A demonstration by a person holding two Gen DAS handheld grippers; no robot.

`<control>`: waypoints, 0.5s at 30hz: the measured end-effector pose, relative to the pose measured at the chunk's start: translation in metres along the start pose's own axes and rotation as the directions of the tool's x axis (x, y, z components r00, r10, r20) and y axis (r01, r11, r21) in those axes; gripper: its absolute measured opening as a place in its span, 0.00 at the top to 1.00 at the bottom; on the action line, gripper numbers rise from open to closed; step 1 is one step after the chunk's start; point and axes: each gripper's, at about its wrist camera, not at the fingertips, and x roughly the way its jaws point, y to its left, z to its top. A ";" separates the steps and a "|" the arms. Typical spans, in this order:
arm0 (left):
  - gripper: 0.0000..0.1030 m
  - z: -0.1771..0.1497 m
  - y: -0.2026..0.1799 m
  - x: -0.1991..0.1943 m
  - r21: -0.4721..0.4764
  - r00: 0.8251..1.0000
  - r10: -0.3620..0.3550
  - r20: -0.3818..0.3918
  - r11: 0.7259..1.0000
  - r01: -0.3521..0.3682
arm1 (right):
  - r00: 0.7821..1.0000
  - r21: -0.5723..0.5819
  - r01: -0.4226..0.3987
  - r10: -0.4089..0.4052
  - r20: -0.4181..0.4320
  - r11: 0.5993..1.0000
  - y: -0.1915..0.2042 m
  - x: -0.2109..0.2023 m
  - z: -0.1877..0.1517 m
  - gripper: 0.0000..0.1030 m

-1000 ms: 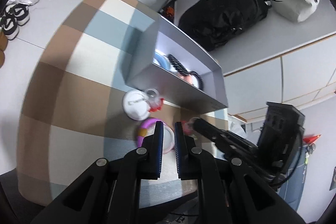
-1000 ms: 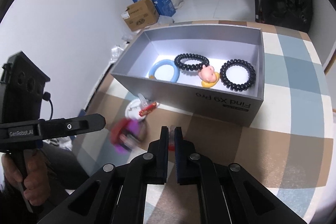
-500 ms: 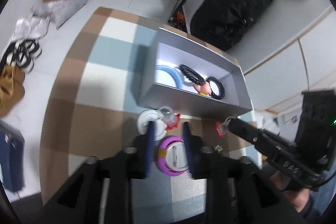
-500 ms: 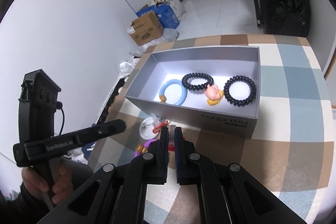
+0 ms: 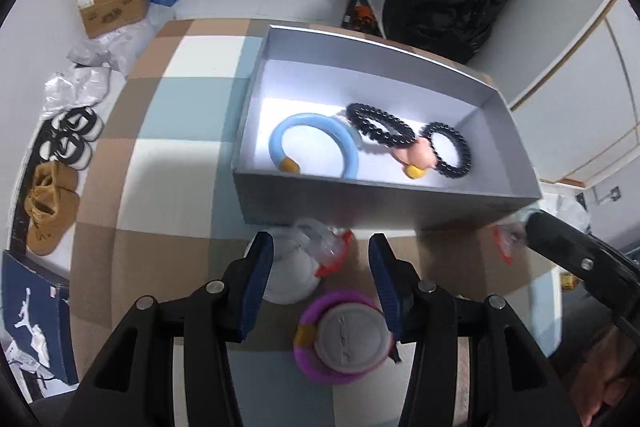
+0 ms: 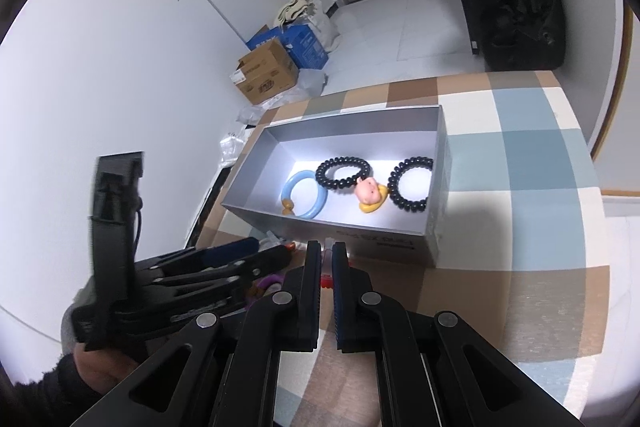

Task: Organize jewelry
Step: 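Carry the clear pacifier into the grey box and open the left tool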

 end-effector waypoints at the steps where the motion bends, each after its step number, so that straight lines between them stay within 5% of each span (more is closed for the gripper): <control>1: 0.58 0.000 0.000 0.001 0.003 1.000 0.001 -0.001 1.000 -0.001 | 1.000 0.002 -0.001 0.001 0.001 1.000 -0.001 -0.001 0.001 0.96; 4: 0.76 0.002 -0.003 0.002 0.004 1.000 0.003 -0.009 1.000 -0.003 | 1.000 0.001 -0.004 0.004 0.009 1.000 -0.001 -0.004 0.002 0.96; 15: 0.77 -0.006 -0.009 -0.016 -0.031 0.989 -0.149 -0.016 0.988 0.149 | 0.998 0.006 -0.042 0.041 0.045 0.999 0.000 -0.017 0.011 0.96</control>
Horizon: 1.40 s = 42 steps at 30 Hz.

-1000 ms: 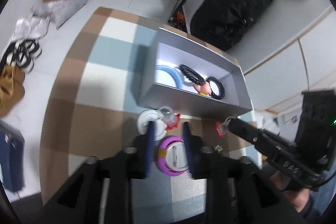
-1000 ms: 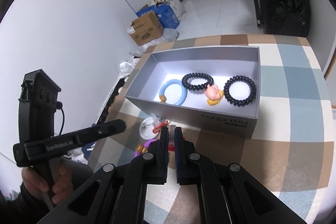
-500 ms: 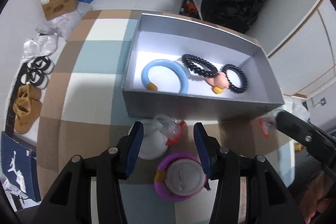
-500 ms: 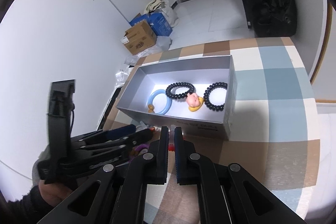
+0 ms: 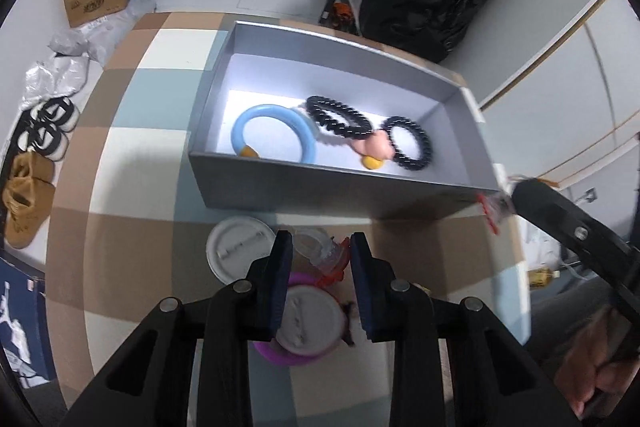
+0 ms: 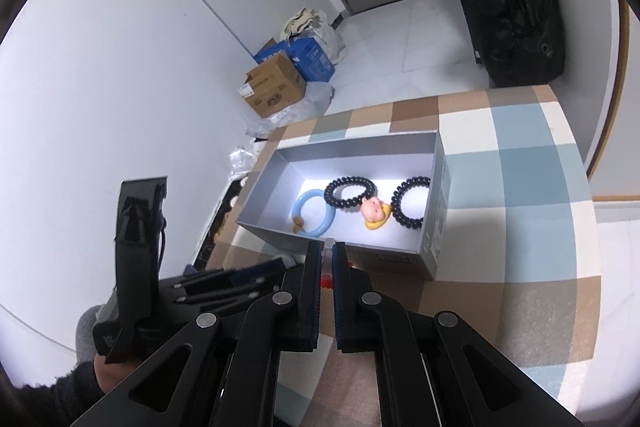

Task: Organize jewelry
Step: 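Carry the clear pacifier into the grey box and open the left tool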

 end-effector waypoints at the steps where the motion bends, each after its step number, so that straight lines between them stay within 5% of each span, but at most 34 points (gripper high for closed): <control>1: 0.77 -0.001 0.000 -0.005 -0.005 1.000 -0.022 0.007 1.000 0.022 | 1.000 0.000 -0.003 0.003 0.002 1.000 0.001 -0.001 0.000 0.96; 12: 0.77 0.022 -0.014 -0.043 0.001 0.967 -0.181 0.177 0.983 0.184 | 0.999 0.001 -0.018 0.018 0.048 1.000 0.005 -0.003 0.018 0.96; 22: 0.77 0.060 -0.028 -0.022 0.038 0.969 -0.126 0.211 0.992 0.121 | 0.998 0.024 -0.016 0.015 0.060 1.000 -0.003 0.015 0.044 0.96; 29: 0.73 0.070 -0.026 -0.015 0.042 0.970 -0.157 0.184 0.987 0.152 | 0.998 0.057 0.008 -0.012 0.065 0.998 -0.018 0.029 0.057 0.92; 31: 0.50 0.072 -0.025 -0.015 0.042 0.974 -0.145 0.176 0.989 0.140 | 0.997 0.064 0.017 -0.022 0.076 0.998 -0.022 0.028 0.059 0.86; 33: 0.47 0.070 -0.023 -0.019 0.044 0.966 -0.160 0.201 0.987 0.154 | 0.995 0.078 0.014 -0.022 0.097 0.997 -0.026 0.024 0.060 0.60; 38: 0.41 0.067 -0.014 -0.026 0.017 0.967 -0.143 0.210 0.990 0.143 | 0.993 0.089 0.025 -0.035 0.117 0.996 -0.032 0.019 0.060 0.31; 42: 0.31 0.061 -0.007 -0.030 0.000 0.970 -0.087 0.225 0.996 0.089 | 0.994 0.071 0.038 -0.046 0.101 0.997 -0.028 0.019 0.054 0.17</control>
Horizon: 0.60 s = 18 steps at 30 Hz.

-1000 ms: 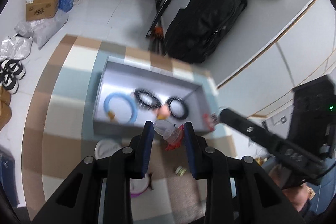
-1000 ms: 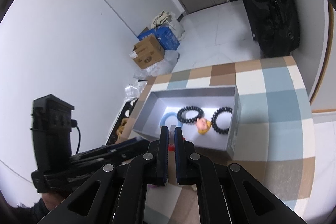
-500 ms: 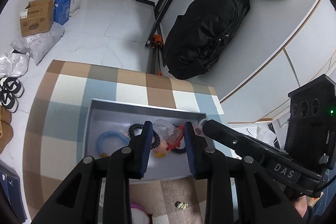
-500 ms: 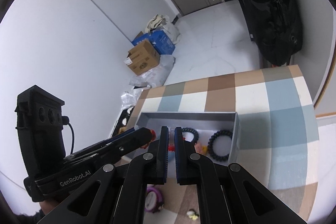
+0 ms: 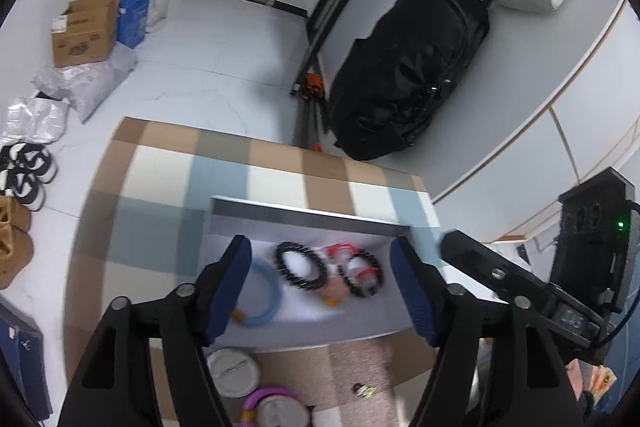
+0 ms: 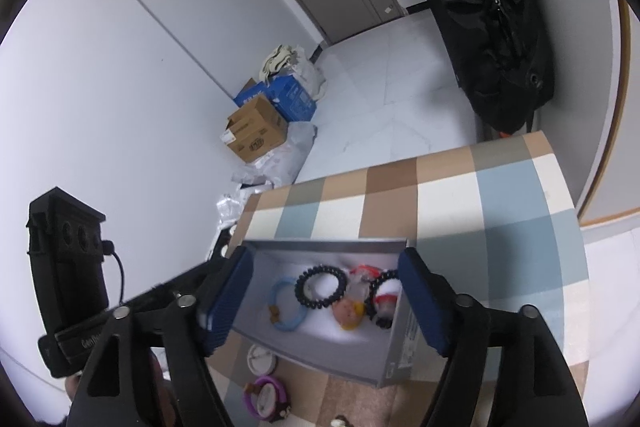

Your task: Organize jewelry

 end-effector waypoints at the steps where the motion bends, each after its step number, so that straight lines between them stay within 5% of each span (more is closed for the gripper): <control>1: 0.31 -0.001 0.002 -0.001 0.000 1.000 0.014 0.004 1.000 -0.014 | 1.000 -0.003 0.000 0.000 0.000 1.000 0.001 -0.001 -0.002 0.15; 8: 0.28 -0.016 0.010 -0.018 -0.009 0.996 0.078 0.035 0.997 -0.078 | 1.000 -0.055 -0.015 0.015 0.004 0.998 0.016 -0.013 -0.019 0.04; 18: 0.24 -0.036 0.028 -0.042 -0.061 0.990 0.131 0.051 0.990 -0.128 | 0.995 -0.118 -0.068 0.059 -0.075 0.991 0.037 -0.022 -0.064 0.03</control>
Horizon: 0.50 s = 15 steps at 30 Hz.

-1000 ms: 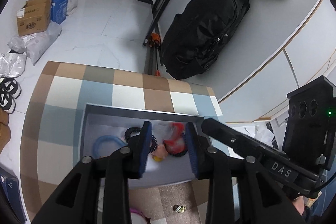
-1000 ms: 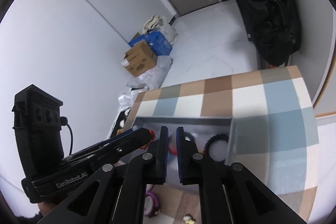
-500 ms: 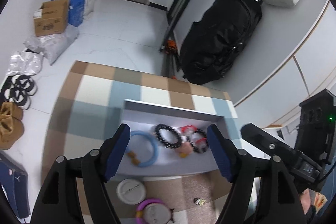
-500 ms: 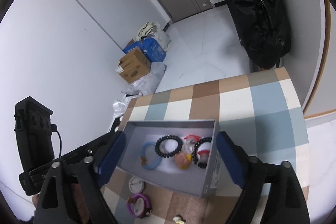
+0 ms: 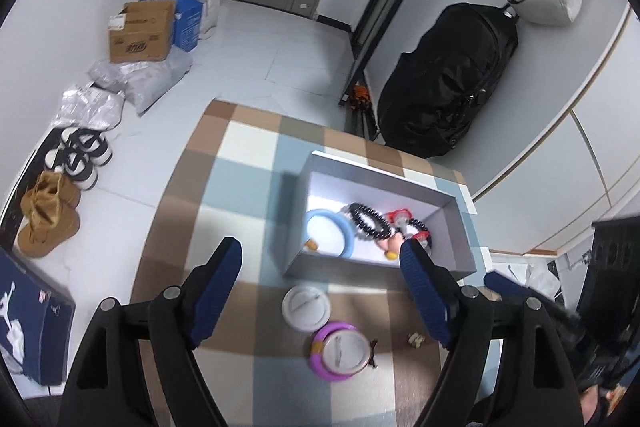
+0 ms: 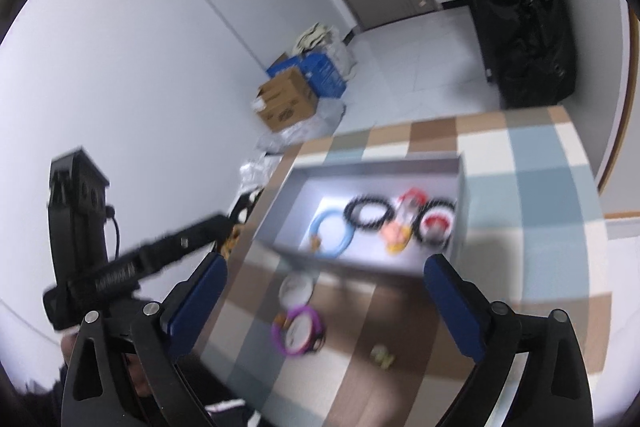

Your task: Organize jewelry

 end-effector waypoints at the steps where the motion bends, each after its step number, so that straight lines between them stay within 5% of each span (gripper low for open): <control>1: 0.24 -0.001 0.003 -0.001 -0.010 1.000 0.004 -0.002 1.000 -0.004 | 1.000 -0.014 0.001 -0.002 -0.018 1.000 0.003 0.002 -0.005 0.03; 9: 0.24 -0.004 0.034 -0.006 -0.126 0.999 0.023 -0.022 0.992 -0.026 | 0.978 -0.180 0.011 -0.048 -0.205 0.984 0.038 0.051 -0.044 0.03; 15: 0.24 -0.007 0.050 -0.001 -0.168 0.998 0.043 -0.056 0.984 -0.052 | 0.966 -0.328 0.081 -0.155 -0.206 0.941 0.060 0.084 -0.055 0.03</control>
